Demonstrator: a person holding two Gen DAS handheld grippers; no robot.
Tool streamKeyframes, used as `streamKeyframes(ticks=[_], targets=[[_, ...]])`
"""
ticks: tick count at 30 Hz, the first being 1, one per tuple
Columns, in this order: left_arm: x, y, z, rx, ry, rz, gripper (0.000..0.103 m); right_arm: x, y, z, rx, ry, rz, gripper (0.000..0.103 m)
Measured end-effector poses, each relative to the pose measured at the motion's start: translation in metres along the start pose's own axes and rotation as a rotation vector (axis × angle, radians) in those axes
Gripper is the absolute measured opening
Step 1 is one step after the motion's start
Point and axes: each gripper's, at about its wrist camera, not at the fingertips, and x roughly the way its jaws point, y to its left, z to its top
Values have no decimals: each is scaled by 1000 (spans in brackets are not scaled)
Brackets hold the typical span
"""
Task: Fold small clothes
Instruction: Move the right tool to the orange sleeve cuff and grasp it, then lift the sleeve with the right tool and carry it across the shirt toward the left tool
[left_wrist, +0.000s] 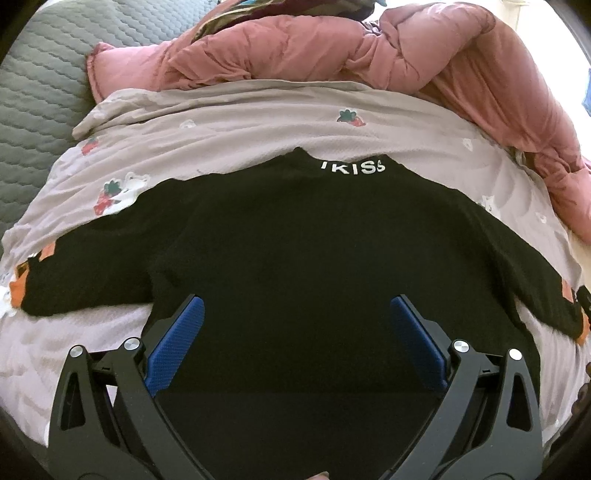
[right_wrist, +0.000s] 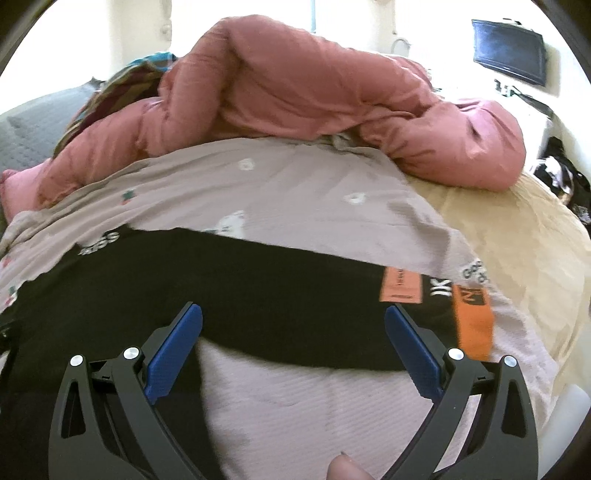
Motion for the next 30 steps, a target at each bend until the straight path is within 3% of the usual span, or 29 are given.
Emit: streamKeyframes(ticks=[13, 23, 25, 29, 30], targets=[[32, -7, 37, 7, 8, -5, 94, 22, -101, -5, 191, 74, -181, 98], [60, 9, 57, -21, 8, -14, 94, 42, -139, -15, 241, 133, -237, 96], [68, 14, 55, -26, 12, -12, 94, 48, -144, -15, 254, 151, -230, 77], [77, 19, 50, -27, 20, -9, 94, 60, -148, -13, 263, 182, -217, 63], [78, 20, 48, -26, 21, -7, 94, 62, -147, -12, 252, 184, -199, 53]])
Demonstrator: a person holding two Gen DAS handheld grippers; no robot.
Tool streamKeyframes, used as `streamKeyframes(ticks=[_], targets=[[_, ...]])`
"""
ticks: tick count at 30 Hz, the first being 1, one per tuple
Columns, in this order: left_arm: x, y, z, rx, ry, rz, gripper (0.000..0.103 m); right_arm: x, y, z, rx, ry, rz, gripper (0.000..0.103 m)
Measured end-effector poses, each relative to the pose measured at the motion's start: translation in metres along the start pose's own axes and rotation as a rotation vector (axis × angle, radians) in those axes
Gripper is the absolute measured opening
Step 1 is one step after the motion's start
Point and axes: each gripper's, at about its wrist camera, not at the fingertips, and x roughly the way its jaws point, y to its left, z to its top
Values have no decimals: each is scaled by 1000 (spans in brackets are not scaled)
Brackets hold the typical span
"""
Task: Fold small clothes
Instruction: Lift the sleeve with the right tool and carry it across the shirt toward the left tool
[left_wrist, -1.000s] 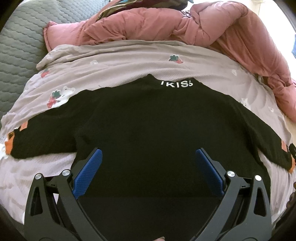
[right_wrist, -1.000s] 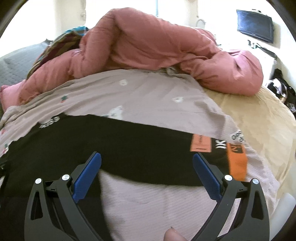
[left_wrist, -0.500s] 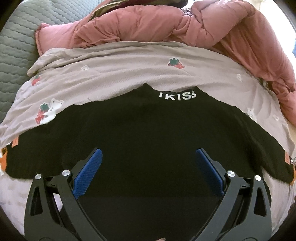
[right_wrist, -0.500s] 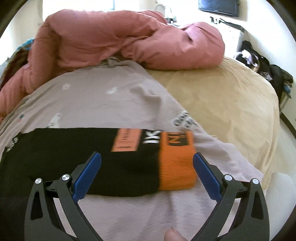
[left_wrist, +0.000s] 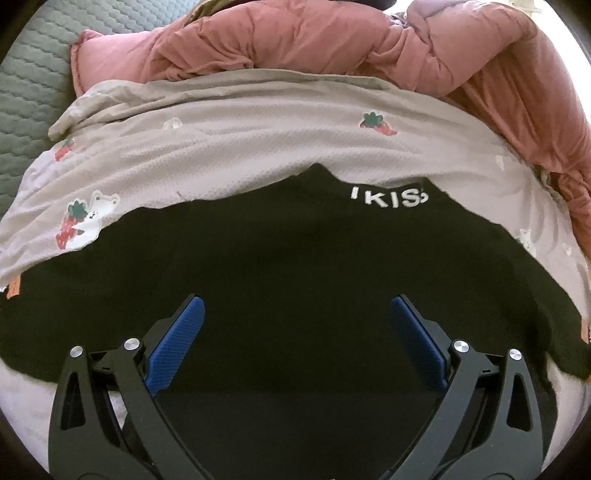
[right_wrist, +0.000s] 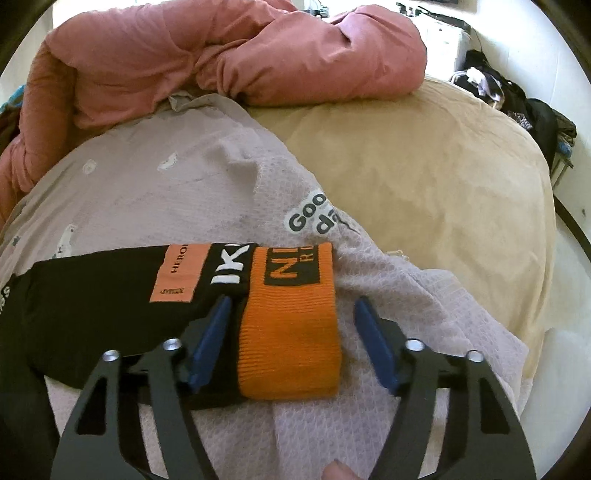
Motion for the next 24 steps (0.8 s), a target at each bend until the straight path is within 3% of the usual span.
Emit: streamKeyframes(ticks=[2, 4, 6, 7, 11, 24], targets=[[2, 2, -2, -1, 4, -3, 94, 0, 4, 1, -15, 5, 12, 43], [2, 3, -4, -1, 4, -7, 94, -8, 9, 2, -35, -25, 46, 22], [0, 6, -6, -8, 1, -9, 94, -25, 18, 3, -66, -72, 72, 16], [-2, 8, -7, -13, 0, -16, 94, -32, 23, 4, -82, -92, 82, 4], [-12, 13, -9, -23, -21, -26, 94, -59, 50, 8, -177, -158, 147, 4], [-33, 31, -12, -43, -56, -34, 94, -113, 149, 14, -288, -223, 402, 4]])
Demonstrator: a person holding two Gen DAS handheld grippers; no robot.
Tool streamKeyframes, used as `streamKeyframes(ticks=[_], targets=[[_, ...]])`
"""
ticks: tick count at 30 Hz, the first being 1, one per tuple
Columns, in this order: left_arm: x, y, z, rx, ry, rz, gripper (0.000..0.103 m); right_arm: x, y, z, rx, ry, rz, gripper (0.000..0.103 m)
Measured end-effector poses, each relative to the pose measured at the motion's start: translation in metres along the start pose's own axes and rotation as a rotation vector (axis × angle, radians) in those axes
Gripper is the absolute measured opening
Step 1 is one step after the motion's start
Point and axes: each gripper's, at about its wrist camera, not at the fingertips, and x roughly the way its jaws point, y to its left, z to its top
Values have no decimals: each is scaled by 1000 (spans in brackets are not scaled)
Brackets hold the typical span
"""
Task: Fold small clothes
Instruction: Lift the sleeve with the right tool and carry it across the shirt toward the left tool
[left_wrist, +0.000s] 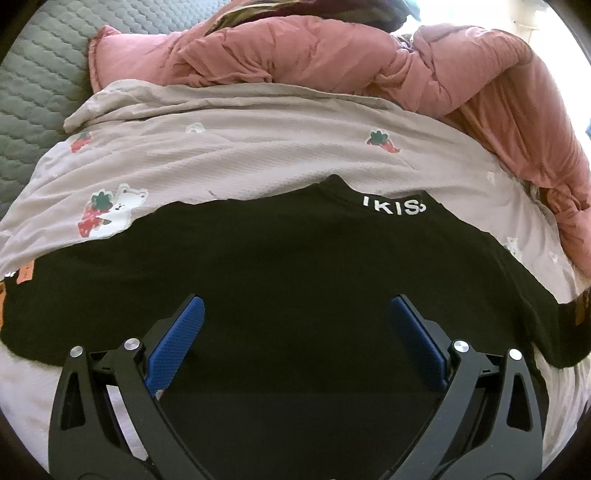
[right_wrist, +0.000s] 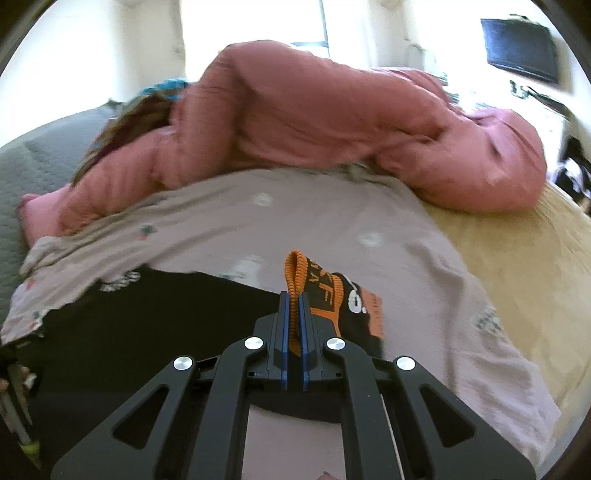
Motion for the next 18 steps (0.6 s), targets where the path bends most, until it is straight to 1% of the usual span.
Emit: streamKeyframes(ticks=[3, 9, 16, 18], targets=[[-3, 8, 0, -15, -3, -3, 94, 2, 30, 14, -17, -12, 75, 4], [-8, 26, 0, -50, -7, -11, 94, 15, 105, 34, -92, -17, 226, 4], [-6, 40, 1, -81, 5, -18, 94, 36, 184, 34, -155, 36, 373, 4], [-5, 44, 1, -95, 8, -33, 94, 40, 202, 29, -163, 59, 410, 4]])
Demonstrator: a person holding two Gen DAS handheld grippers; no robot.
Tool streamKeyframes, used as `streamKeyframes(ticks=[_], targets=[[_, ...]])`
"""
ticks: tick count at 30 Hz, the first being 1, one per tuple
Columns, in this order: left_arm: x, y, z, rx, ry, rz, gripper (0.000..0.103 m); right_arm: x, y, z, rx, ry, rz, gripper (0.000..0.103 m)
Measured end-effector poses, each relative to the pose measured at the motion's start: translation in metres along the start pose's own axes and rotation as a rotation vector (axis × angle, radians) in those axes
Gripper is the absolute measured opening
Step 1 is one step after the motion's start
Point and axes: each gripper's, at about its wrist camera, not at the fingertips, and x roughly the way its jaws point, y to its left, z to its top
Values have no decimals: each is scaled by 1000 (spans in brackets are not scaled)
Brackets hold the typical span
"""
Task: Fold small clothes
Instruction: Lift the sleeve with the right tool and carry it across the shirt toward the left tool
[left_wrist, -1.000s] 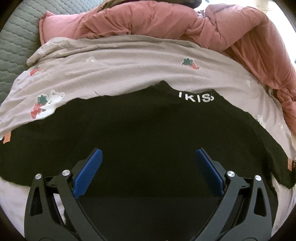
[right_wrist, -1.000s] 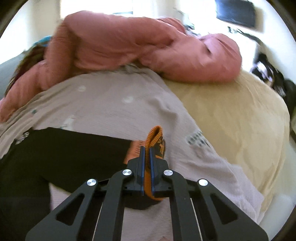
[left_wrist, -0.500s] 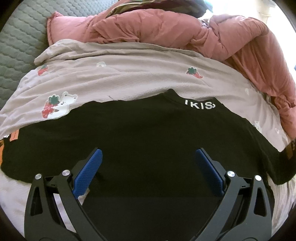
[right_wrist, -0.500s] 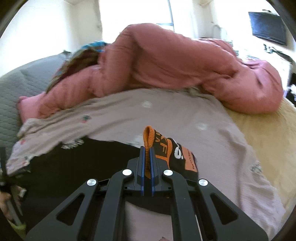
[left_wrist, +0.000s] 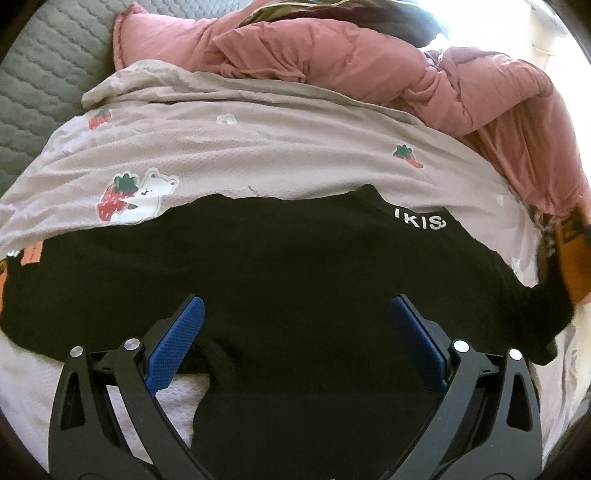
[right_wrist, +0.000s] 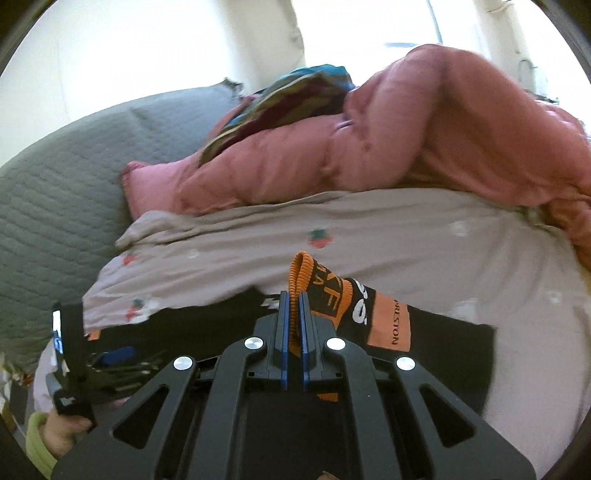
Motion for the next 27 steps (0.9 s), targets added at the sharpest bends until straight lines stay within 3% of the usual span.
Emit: streamKeyframes(ticks=[4, 11, 19, 23, 27], targets=[[4, 11, 2, -33, 7, -14, 94, 26, 26, -3, -3, 48, 54, 4], [8, 31, 3, -137, 15, -102, 94, 57, 53, -12, 18, 109, 118, 4], [10, 40, 1, -214, 23, -210, 92, 60, 47, -22, 48, 126, 141, 11], [12, 42, -1, -237, 27, -239, 85, 55, 33, -26, 69, 123, 104, 15], [19, 43, -3, -256, 46, -258, 61, 49, 18, -32, 80, 111, 58, 21]])
